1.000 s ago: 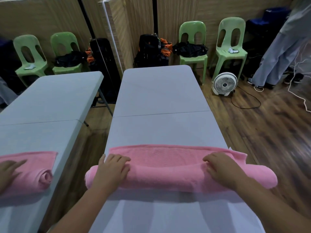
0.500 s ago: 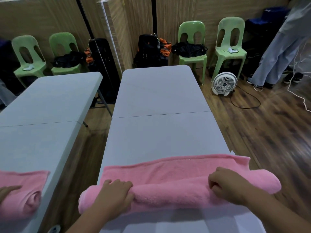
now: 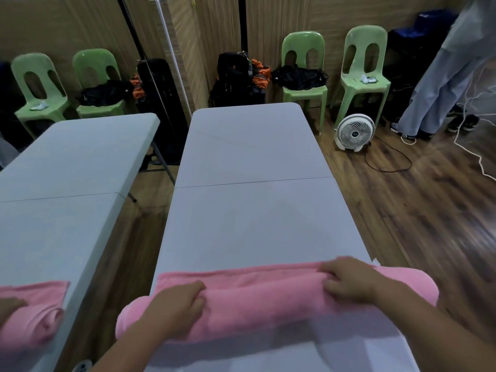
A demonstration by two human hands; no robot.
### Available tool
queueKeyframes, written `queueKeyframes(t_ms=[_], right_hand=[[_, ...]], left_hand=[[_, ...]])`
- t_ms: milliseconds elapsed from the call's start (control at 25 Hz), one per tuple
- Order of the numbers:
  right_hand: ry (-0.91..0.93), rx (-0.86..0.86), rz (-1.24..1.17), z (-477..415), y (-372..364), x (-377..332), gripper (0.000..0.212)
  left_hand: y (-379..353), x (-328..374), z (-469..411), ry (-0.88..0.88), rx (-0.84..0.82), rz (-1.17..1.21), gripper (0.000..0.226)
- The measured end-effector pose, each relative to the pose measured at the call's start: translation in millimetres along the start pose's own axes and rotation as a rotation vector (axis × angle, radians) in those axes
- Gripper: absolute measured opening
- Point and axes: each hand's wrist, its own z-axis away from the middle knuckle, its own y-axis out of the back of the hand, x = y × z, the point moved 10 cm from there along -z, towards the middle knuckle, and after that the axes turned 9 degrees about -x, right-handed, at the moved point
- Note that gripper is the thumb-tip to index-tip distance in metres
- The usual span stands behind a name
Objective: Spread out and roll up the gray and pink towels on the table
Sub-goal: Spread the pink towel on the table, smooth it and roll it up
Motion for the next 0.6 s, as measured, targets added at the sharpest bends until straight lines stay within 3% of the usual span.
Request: queueKeyframes(t_ms=[120,200,280,400,480,600], right_hand=[[-0.034,0.264,0.054,-7,34,7,0.041],[0.038,0.374,0.071,9,41,-5,0.03],[0.128,0.366,0.146,25,28,-12,0.026],[0.108,0.263,0.247,32,-10,-1,0.05],[0.094,0.297,0.3,25,-16,4,0.055],[0.103,0.334,0.316,6,0,-3,0.031]], left_hand=[[44,-9,-5,0.016,0.337,-0.028,0.035],[49,9,9,-0.08,0.427,-0.025,0.026],[24,27,26,-0.181,0.339,-0.091,0.036],[-15,15,29,-0.125,0.166,-0.222,0.063],[-6,6,13,-0.085,0.159,-0.232,0.057],[30,9,-20,-0.061,0.14,-0.177,0.047]])
